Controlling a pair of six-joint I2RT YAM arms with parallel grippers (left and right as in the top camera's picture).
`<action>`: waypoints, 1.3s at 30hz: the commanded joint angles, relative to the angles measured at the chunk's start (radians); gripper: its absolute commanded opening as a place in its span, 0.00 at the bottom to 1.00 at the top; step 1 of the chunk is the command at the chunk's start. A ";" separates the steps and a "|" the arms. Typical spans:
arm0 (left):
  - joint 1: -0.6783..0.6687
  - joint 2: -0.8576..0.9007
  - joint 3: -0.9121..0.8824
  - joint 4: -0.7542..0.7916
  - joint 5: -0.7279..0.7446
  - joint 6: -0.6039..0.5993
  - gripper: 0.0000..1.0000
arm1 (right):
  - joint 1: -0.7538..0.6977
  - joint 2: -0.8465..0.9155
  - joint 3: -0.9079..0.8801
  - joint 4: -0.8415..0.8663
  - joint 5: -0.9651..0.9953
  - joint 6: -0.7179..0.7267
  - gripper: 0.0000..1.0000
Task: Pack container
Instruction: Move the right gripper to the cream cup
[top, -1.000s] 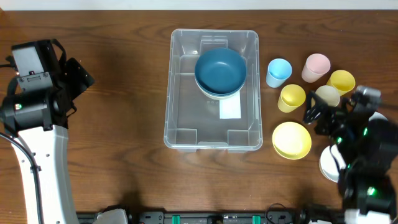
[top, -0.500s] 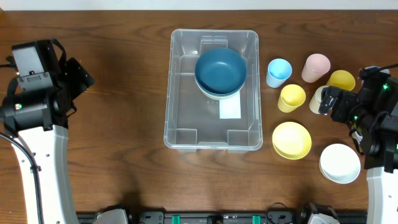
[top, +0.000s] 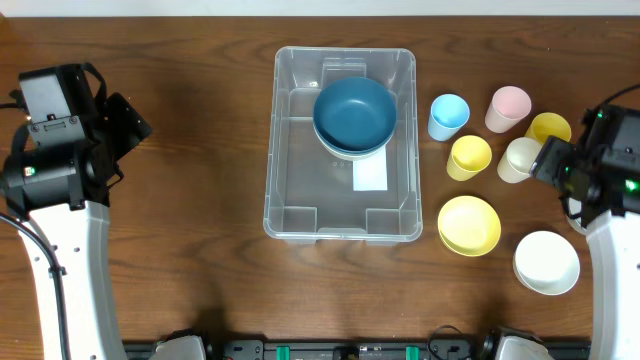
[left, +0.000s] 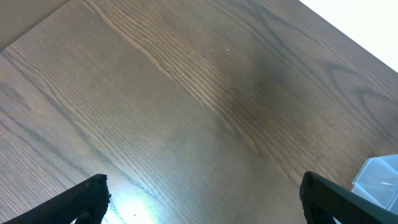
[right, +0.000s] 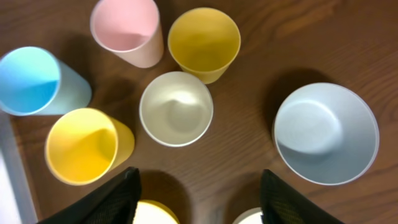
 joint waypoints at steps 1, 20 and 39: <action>0.004 0.006 0.011 -0.001 -0.011 -0.001 0.98 | -0.019 0.052 0.021 0.018 0.022 0.019 0.59; 0.005 0.006 0.011 -0.001 -0.011 -0.001 0.98 | -0.090 0.328 0.020 0.141 -0.090 0.026 0.59; 0.005 0.006 0.011 -0.001 -0.011 -0.001 0.98 | -0.090 0.459 0.017 0.186 -0.114 0.034 0.24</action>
